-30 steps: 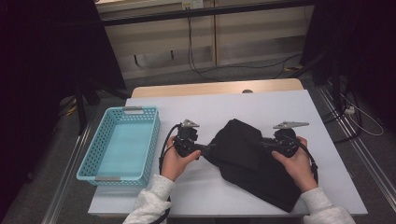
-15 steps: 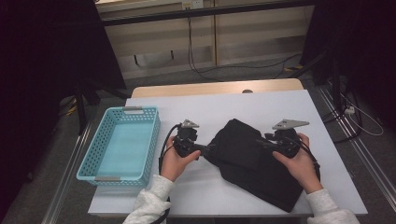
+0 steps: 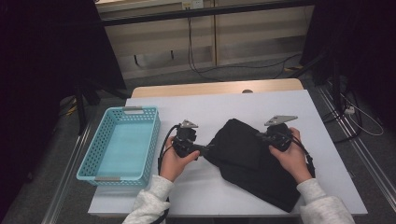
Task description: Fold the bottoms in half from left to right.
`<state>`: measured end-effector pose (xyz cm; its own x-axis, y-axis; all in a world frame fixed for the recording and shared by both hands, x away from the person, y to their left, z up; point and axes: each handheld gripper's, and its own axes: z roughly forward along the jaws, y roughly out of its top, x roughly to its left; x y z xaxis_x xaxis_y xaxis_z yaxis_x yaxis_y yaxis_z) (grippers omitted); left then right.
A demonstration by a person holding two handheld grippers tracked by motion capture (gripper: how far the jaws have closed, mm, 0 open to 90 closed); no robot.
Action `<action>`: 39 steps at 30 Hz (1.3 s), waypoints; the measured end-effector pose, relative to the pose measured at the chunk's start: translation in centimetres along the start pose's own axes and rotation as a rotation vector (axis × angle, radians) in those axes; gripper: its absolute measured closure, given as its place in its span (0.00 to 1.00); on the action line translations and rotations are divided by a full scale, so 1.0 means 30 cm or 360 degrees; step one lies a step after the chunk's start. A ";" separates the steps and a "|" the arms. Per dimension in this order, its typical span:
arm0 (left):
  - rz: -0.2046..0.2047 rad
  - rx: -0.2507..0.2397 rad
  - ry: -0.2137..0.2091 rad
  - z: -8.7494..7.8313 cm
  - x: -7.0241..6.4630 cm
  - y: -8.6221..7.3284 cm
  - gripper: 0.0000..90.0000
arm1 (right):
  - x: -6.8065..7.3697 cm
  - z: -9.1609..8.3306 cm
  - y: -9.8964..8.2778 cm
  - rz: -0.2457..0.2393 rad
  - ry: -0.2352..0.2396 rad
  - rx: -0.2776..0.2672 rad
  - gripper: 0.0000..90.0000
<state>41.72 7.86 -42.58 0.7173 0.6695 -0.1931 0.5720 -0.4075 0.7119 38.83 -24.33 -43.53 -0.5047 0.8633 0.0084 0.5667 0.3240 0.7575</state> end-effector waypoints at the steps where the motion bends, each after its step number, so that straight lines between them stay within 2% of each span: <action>1: 0.0000 0.0000 0.0000 0.000 0.000 0.000 0.15 | 0.000 0.000 0.000 0.0000 0.0000 0.0000 0.99; 2: -0.0006 -0.0008 0.0000 -0.001 0.000 0.000 0.15 | -0.010 0.003 0.021 -0.0005 -0.0016 -0.0003 0.98; 7: -0.0014 -0.0012 -0.0010 -0.001 0.003 0.001 0.15 | -0.025 0.033 0.033 0.0010 -0.0066 0.0024 0.97; 8: -0.0011 -0.0011 -0.0012 0.000 0.002 0.001 0.15 | -0.034 0.054 0.030 0.0057 -0.0076 0.0038 0.83; 9: -0.0011 -0.0011 -0.0012 0.000 0.002 0.001 0.15 | -0.034 0.054 0.030 0.0057 -0.0076 0.0038 0.83; 10: -0.0011 -0.0013 -0.0012 0.001 0.002 0.000 0.15 | -0.036 0.066 0.033 0.0074 -0.0083 0.0042 0.71; 11: -0.0010 -0.0005 -0.0020 0.000 0.004 0.001 0.15 | -0.036 0.066 0.033 0.0074 -0.0083 0.0042 0.71; 12: -0.0016 -0.0009 -0.0017 0.001 0.006 0.000 0.15 | -0.036 0.069 0.038 0.0083 -0.0102 -0.0010 0.62; 15: -0.0025 -0.0014 -0.0017 0.003 0.009 -0.003 0.15 | -0.038 0.080 0.041 0.0131 -0.0036 -0.0001 0.62; 17: -0.0021 -0.0004 -0.0015 0.002 0.013 -0.004 0.15 | -0.037 0.098 0.043 0.0119 -0.0060 0.0047 0.60; 18: -0.0024 -0.0006 -0.0012 0.000 0.013 -0.004 0.14 | -0.046 0.119 0.039 0.0154 -0.0035 0.0072 0.60; 19: -0.0023 -0.0019 -0.0010 -0.001 0.013 -0.004 0.14 | -0.049 0.127 0.038 0.0173 -0.0002 0.0093 0.65; 20: -0.0023 -0.0019 -0.0010 -0.001 0.013 -0.004 0.15 | -0.049 0.127 0.038 0.0173 -0.0002 0.0093 0.65; 21: -0.0023 -0.0016 -0.0011 -0.005 0.012 -0.002 0.14 | -0.045 0.131 0.037 0.0169 0.0034 0.0102 0.80; 22: -0.0018 -0.0020 -0.0009 -0.008 0.012 -0.002 0.14 | -0.042 0.127 0.038 0.0166 0.0057 0.0104 0.88; 24: -0.0014 -0.0026 -0.0008 -0.013 0.011 -0.001 0.14 | -0.036 0.115 0.044 0.0144 0.0060 0.0088 0.91; 27: -0.0019 -0.0034 -0.0007 -0.017 0.011 -0.001 0.14 | -0.030 0.098 0.051 0.0144 0.0075 0.0094 0.91; 28: -0.0017 -0.0035 -0.0008 -0.021 0.010 0.001 0.14 | -0.028 0.070 0.058 0.0179 0.0088 0.0087 0.91; 29: -0.0017 -0.0035 -0.0008 -0.021 0.010 0.001 0.14 | -0.028 0.070 0.058 0.0179 0.0088 0.0087 0.91; 30: -0.0022 -0.0048 -0.0005 -0.022 0.008 0.001 0.14 | -0.027 0.036 0.062 0.0203 0.0105 0.0071 0.91; 34: 0.0002 -0.0034 -0.0002 -0.024 0.006 0.001 0.14 | -0.022 -0.007 0.058 0.0205 0.0108 0.0098 0.91; 35: -0.0005 -0.0035 -0.0006 -0.025 0.006 0.001 0.14 | -0.022 -0.007 0.058 0.0205 0.0108 0.0098 0.91; 38: -0.0022 -0.0045 0.0003 -0.026 0.008 -0.001 0.14 | -0.027 0.012 0.030 0.0227 0.0110 0.0186 0.91; 39: -0.0022 -0.0045 0.0003 -0.026 0.008 -0.001 0.14 | -0.027 0.012 0.030 0.0227 0.0110 0.0186 0.91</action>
<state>41.55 8.52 -42.13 0.7088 0.6760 -0.2018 0.5703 -0.3808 0.7278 39.99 -24.59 -43.11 -0.4550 0.8763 0.1582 0.7055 0.2464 0.6645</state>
